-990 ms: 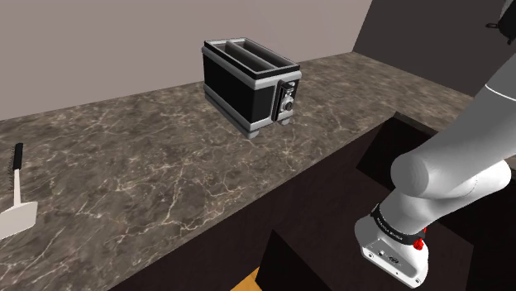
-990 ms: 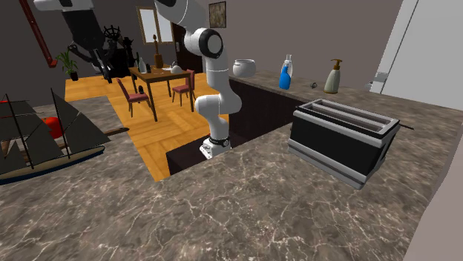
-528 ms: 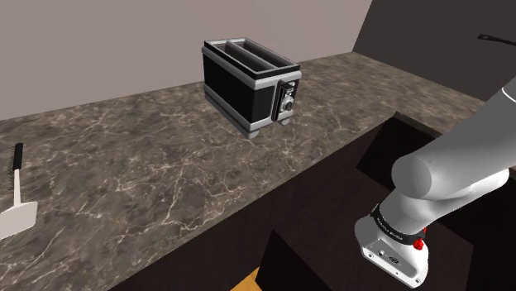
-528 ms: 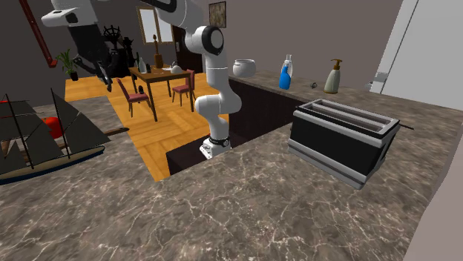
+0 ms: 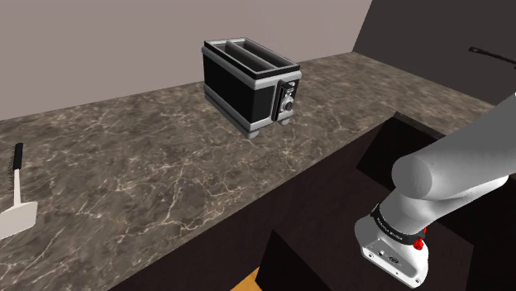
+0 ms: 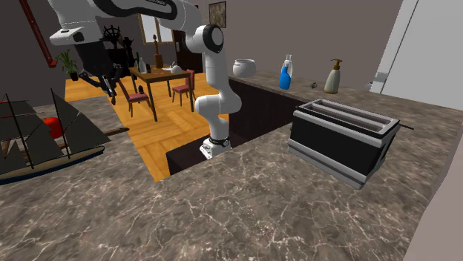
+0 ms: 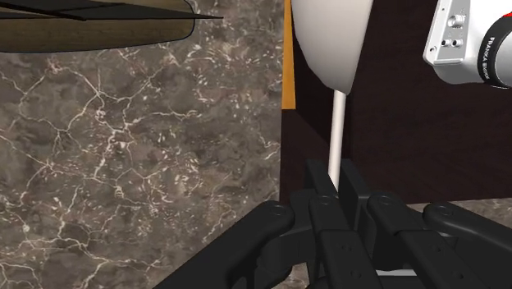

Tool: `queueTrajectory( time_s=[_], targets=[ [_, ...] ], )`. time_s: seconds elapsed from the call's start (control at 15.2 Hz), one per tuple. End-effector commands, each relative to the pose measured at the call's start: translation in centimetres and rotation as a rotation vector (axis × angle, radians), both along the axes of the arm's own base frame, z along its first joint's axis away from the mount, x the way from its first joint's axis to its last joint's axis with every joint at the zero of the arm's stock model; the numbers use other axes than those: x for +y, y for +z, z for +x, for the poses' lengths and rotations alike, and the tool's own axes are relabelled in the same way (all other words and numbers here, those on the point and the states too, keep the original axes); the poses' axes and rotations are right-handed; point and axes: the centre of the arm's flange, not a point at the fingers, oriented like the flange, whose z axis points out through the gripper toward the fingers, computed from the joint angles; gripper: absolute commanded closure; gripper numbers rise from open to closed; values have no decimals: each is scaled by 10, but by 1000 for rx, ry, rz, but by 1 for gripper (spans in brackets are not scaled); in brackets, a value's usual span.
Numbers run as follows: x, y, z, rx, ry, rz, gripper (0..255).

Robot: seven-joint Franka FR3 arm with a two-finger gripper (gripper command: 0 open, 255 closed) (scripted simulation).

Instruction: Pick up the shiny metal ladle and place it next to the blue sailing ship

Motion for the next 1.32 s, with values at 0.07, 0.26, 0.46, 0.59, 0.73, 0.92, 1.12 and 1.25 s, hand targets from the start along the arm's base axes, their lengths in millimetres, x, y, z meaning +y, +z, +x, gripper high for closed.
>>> queueTrajectory(
  time_s=[0.07, 0.26, 0.46, 0.59, 0.73, 0.92, 1.12, 1.25],
  targets=[
    [-1, -15, 1, 0, 0, -1, 255],
    [-1, -31, 1, 0, 0, -1, 255],
    [-1, -47, 1, 0, 0, -1, 255],
    [-1, -57, 1, 0, 0, -1, 255],
    [-1, -68, 1, 0, 0, -1, 255],
    [-1, -84, 1, 0, 0, -1, 255],
    [-1, -99, 1, 0, 0, -1, 255],
    [-1, -110, 1, 0, 0, -1, 255]
  ],
)
